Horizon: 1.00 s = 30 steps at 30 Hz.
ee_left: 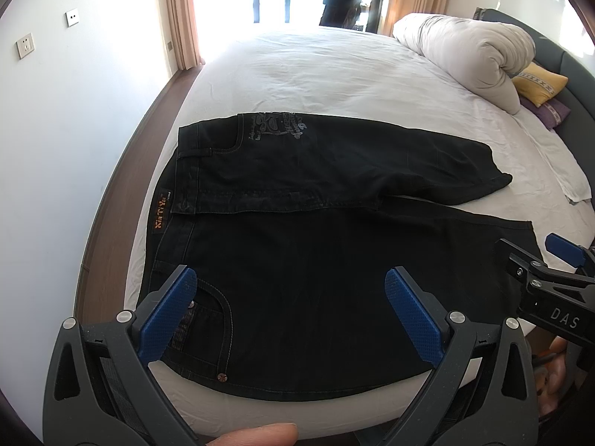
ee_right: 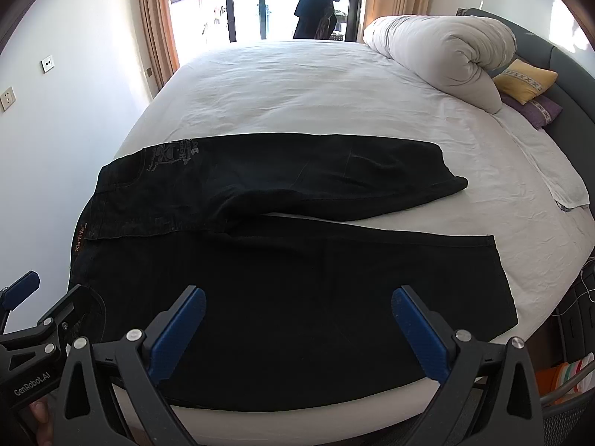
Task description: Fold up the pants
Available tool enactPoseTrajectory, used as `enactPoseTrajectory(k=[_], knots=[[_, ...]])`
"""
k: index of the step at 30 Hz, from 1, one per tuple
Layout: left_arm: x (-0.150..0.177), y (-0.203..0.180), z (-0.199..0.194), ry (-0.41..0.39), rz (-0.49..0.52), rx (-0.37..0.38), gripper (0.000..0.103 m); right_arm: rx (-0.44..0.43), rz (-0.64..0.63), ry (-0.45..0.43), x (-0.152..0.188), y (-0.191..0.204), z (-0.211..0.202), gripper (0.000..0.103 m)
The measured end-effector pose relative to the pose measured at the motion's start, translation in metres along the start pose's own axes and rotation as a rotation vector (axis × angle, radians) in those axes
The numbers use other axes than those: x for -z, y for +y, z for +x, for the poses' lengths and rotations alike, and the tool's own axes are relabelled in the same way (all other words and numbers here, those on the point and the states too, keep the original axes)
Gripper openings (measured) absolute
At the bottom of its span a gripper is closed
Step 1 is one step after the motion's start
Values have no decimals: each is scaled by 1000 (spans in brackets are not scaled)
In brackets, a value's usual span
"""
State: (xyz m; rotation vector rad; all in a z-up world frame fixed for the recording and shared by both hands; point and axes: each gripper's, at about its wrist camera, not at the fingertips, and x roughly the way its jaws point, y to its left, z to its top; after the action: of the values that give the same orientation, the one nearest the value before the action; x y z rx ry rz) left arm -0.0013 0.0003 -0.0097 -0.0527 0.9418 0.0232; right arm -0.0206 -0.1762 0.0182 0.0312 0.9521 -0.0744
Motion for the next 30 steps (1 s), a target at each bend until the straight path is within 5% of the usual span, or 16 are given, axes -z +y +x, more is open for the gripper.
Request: enactPoseTrajectory(k=[30], knots=[[0,0,1,3,-1,1,103,0,-1,6,3,1,3,103]])
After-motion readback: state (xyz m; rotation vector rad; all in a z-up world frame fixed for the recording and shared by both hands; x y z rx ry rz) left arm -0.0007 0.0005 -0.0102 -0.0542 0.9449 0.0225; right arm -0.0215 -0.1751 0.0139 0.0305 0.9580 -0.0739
